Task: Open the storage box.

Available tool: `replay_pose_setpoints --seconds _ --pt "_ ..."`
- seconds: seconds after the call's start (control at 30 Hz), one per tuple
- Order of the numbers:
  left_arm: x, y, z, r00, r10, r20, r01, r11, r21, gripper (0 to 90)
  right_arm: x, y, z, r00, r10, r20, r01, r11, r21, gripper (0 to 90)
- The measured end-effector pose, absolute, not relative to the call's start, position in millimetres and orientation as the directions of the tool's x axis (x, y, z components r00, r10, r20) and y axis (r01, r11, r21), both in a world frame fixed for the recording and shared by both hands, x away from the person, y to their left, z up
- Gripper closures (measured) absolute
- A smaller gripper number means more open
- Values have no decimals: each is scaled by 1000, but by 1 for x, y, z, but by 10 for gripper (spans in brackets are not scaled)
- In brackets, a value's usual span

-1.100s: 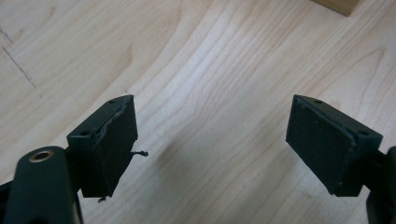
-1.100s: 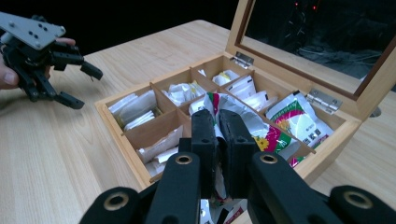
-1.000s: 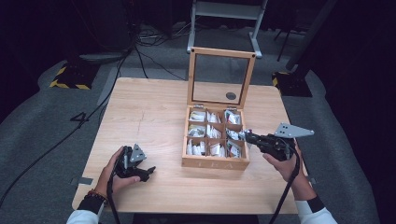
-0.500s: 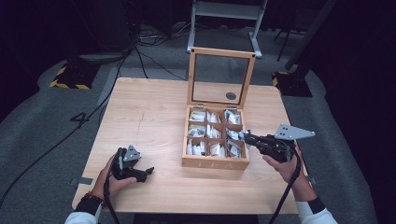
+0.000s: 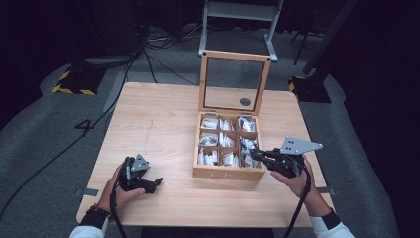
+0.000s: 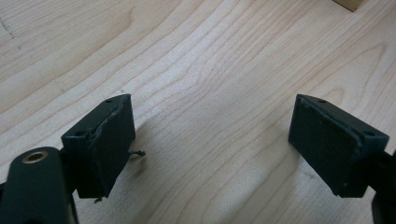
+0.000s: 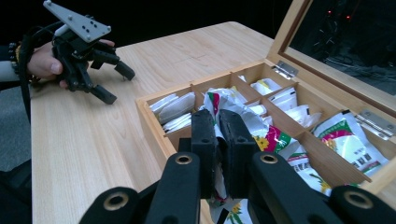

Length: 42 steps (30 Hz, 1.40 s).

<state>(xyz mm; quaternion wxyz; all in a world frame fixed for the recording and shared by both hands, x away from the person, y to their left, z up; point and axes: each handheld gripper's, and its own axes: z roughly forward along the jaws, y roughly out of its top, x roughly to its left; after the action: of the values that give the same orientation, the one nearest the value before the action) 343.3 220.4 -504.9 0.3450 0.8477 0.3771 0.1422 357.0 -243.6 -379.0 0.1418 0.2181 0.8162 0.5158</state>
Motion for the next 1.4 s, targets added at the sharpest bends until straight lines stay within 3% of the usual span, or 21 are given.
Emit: replay_pose_setpoints --seconds 1.4 --pt "345 221 -505 679 734 -24 542 -479 690 145 320 -203 -431 -949 314 -9 184 579 794 851"
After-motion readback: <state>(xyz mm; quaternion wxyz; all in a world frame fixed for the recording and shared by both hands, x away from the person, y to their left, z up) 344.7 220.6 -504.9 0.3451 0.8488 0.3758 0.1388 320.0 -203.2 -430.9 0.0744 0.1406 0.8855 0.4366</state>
